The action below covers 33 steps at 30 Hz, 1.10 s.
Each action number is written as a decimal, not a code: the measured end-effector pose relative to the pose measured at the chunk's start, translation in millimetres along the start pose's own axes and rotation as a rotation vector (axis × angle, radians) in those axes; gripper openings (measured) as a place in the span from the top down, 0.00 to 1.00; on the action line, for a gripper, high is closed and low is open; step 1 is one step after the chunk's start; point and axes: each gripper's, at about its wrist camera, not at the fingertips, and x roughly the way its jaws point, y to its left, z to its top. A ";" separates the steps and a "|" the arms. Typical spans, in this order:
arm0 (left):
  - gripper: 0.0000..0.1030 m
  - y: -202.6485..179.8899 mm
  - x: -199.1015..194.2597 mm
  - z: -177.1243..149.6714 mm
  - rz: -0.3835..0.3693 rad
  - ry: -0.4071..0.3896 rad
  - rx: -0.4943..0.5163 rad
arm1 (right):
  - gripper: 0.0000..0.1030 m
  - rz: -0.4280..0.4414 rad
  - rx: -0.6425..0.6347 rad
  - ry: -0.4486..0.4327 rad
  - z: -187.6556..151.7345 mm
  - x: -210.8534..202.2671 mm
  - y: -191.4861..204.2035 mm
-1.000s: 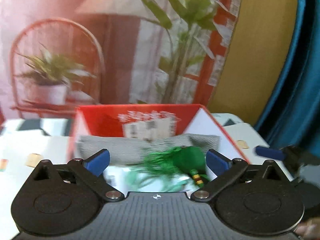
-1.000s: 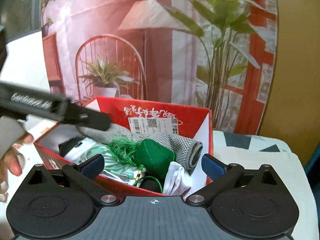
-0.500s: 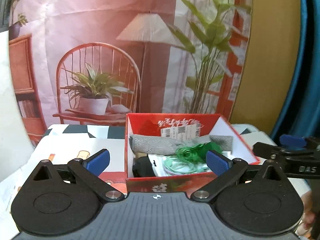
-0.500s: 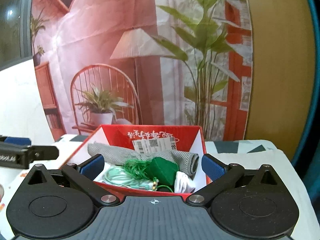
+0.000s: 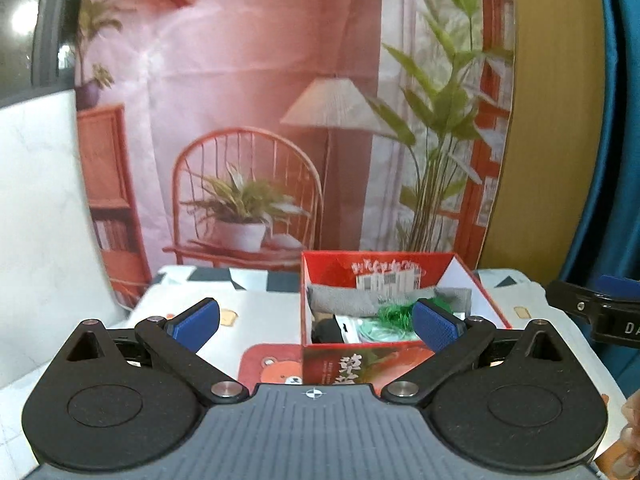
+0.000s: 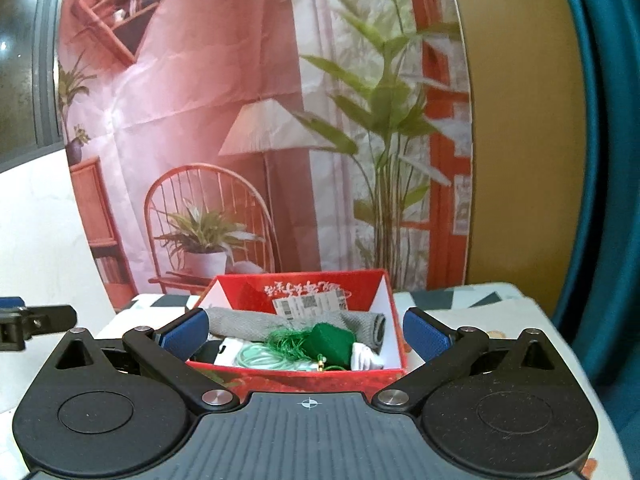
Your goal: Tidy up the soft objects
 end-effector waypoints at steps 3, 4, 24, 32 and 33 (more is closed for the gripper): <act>0.00 -2.5 -23.8 5.2 0.010 -0.037 0.008 | 0.00 0.001 -0.010 -0.017 8.3 -24.2 5.1; 0.00 -3.0 -31.7 6.6 0.010 -0.048 0.009 | 0.00 0.000 -0.015 -0.021 11.1 -31.7 6.8; 0.00 -1.5 -67.8 6.3 0.055 -0.078 -0.020 | 0.00 -0.028 -0.042 -0.063 26.2 -91.7 15.8; 0.00 -1.9 -66.9 5.5 0.061 -0.069 -0.023 | 0.00 -0.030 -0.035 -0.054 25.4 -90.3 13.3; 0.00 -2.1 -67.2 5.1 0.062 -0.069 -0.022 | 0.00 -0.030 -0.034 -0.054 25.5 -89.9 13.9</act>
